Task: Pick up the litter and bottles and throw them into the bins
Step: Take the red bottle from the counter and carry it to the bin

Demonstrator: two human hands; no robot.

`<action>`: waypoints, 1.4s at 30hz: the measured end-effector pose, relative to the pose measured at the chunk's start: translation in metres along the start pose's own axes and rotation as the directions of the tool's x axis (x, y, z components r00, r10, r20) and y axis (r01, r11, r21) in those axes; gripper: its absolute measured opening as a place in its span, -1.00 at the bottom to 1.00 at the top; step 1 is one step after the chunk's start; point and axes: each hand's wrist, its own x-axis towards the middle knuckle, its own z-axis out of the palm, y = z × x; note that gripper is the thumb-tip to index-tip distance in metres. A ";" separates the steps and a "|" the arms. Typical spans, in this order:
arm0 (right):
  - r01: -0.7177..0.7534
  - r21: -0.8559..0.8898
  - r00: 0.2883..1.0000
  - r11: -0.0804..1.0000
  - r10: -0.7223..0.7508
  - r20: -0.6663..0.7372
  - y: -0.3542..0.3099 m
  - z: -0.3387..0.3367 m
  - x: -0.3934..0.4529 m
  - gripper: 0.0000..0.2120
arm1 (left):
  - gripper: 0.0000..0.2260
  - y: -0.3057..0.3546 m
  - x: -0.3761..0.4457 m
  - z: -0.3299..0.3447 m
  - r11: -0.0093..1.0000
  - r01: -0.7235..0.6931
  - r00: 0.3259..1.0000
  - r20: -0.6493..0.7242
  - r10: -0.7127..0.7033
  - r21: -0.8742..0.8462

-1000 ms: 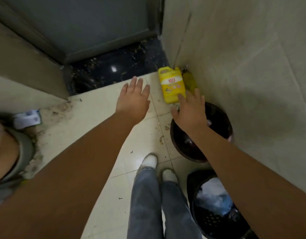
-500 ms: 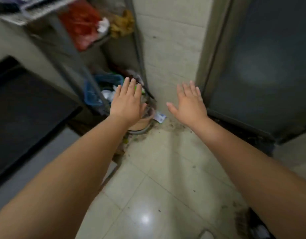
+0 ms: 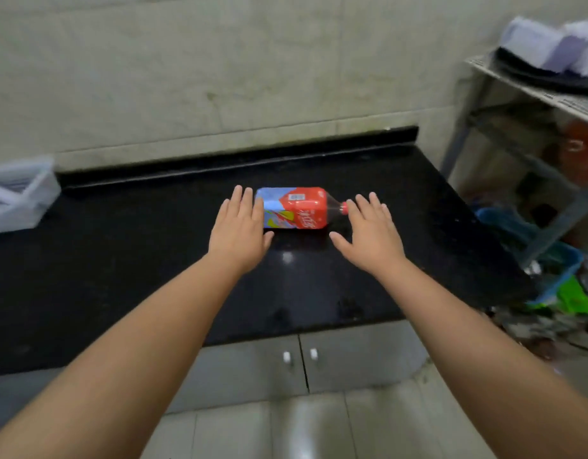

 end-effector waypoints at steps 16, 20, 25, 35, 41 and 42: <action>-0.079 -0.017 0.847 0.997 0.077 0.526 0.043 0.055 0.192 -0.37 | -0.42 -0.061 0.177 0.017 0.996 0.039 0.993 0.111 -0.031 -0.076; -0.073 0.082 0.907 0.994 0.032 0.421 0.040 0.031 0.204 -0.67 | -0.41 -0.047 0.207 0.012 0.996 -0.090 0.989 0.117 0.093 -0.029; -0.158 0.081 0.983 0.984 0.149 0.107 0.052 -0.039 0.160 -0.72 | -0.41 0.013 0.227 -0.015 0.932 -0.361 0.932 0.026 0.361 0.013; -0.840 0.234 0.415 0.489 0.858 -0.303 0.143 -0.111 -0.200 -0.71 | -0.42 0.305 0.028 -0.057 0.241 -0.966 0.232 -0.103 0.967 0.088; -0.927 0.373 -0.104 0.039 0.929 -0.355 0.157 -0.119 -0.487 -0.74 | -0.43 0.456 -0.220 -0.065 -0.205 -0.974 -0.215 -0.105 0.971 0.096; -0.923 0.383 -0.169 -0.019 0.917 -0.361 0.159 -0.118 -0.532 -0.74 | -0.44 0.478 -0.263 -0.064 -0.261 -0.960 -0.271 -0.107 0.957 0.098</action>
